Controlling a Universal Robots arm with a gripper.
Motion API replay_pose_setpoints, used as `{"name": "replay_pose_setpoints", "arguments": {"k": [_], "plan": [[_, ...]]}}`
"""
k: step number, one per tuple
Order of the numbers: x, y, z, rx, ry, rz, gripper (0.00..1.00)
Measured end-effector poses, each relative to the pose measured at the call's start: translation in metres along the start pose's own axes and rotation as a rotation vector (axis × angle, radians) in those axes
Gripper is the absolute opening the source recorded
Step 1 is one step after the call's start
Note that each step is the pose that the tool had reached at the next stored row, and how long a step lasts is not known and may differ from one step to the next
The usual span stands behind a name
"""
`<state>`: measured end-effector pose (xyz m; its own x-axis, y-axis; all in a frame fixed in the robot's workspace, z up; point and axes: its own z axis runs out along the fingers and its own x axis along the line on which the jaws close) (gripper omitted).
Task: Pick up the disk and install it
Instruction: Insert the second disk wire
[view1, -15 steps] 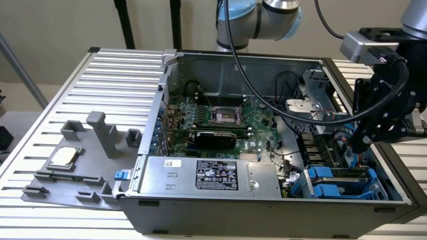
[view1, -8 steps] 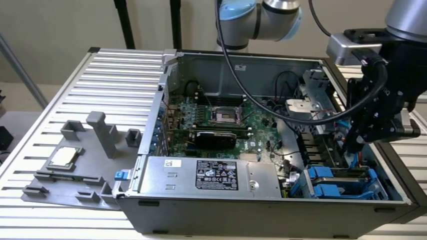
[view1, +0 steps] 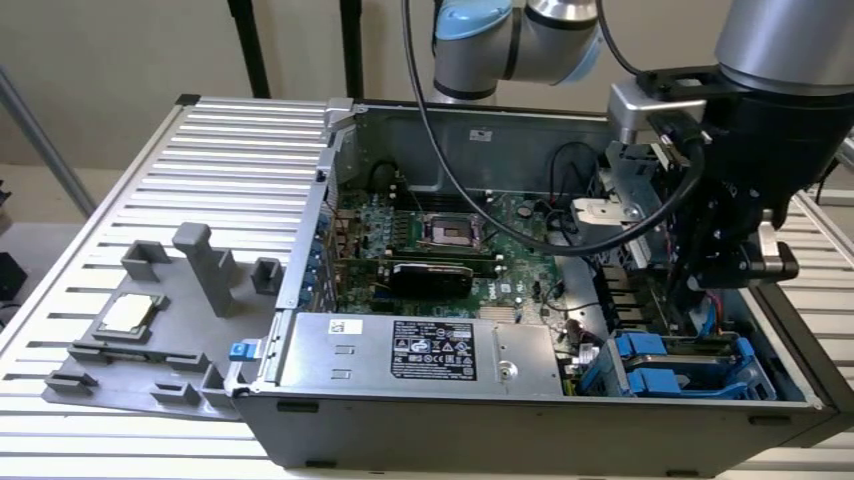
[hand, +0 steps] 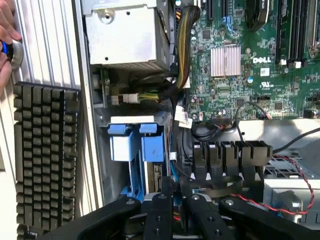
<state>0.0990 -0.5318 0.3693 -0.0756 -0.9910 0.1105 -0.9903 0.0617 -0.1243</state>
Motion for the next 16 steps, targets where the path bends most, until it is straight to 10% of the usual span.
{"name": "replay_pose_setpoints", "arguments": {"k": [16], "plan": [[0.015,0.0017,0.0181,0.0406,-0.01,0.006,0.16]]}}
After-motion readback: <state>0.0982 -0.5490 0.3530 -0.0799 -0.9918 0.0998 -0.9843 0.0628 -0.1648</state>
